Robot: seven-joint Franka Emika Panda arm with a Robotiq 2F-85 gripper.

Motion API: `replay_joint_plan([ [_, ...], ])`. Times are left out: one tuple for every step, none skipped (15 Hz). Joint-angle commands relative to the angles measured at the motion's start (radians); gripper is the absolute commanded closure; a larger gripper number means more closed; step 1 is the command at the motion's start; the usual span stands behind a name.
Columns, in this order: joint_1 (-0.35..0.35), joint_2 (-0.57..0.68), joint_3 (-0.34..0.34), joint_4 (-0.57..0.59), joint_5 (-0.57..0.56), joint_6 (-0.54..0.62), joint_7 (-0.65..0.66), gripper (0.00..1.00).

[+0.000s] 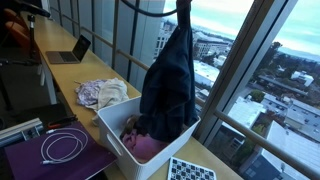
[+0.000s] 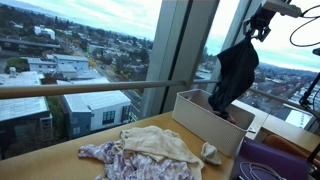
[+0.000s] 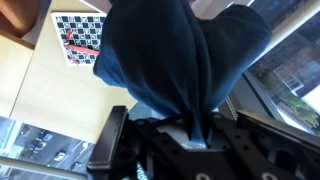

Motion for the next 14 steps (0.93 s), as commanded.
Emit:
replay_joint_plan([
  [0.013,0.033,0.005,-0.03,0.001,0.03,-0.008,1.0],
  [0.019,0.043,0.006,-0.036,0.0,0.034,-0.006,1.0],
  [0.026,0.055,0.007,-0.041,-0.001,0.041,-0.004,1.0],
  [0.033,0.068,0.008,-0.044,-0.002,0.044,-0.002,1.0],
  [0.039,0.078,0.008,-0.046,-0.003,0.046,-0.001,1.0],
  [0.044,0.09,0.008,-0.046,-0.002,0.047,-0.002,1.0],
  [0.05,0.099,0.007,-0.046,-0.002,0.048,-0.002,1.0],
  [0.055,0.107,0.006,-0.045,-0.004,0.045,-0.001,0.75],
  [0.06,0.114,0.005,-0.043,-0.006,0.042,-0.002,0.74],
  [0.063,0.12,0.004,-0.041,-0.007,0.041,0.0,0.67],
  [0.066,0.123,0.003,-0.037,-0.009,0.037,0.002,0.6],
  [0.068,0.122,0.003,-0.036,-0.009,0.036,0.002,0.53],
  [0.071,0.115,0.004,-0.039,-0.006,0.035,0.001,0.46],
  [0.078,0.106,0.009,-0.049,-0.004,0.037,0.005,0.39],
])
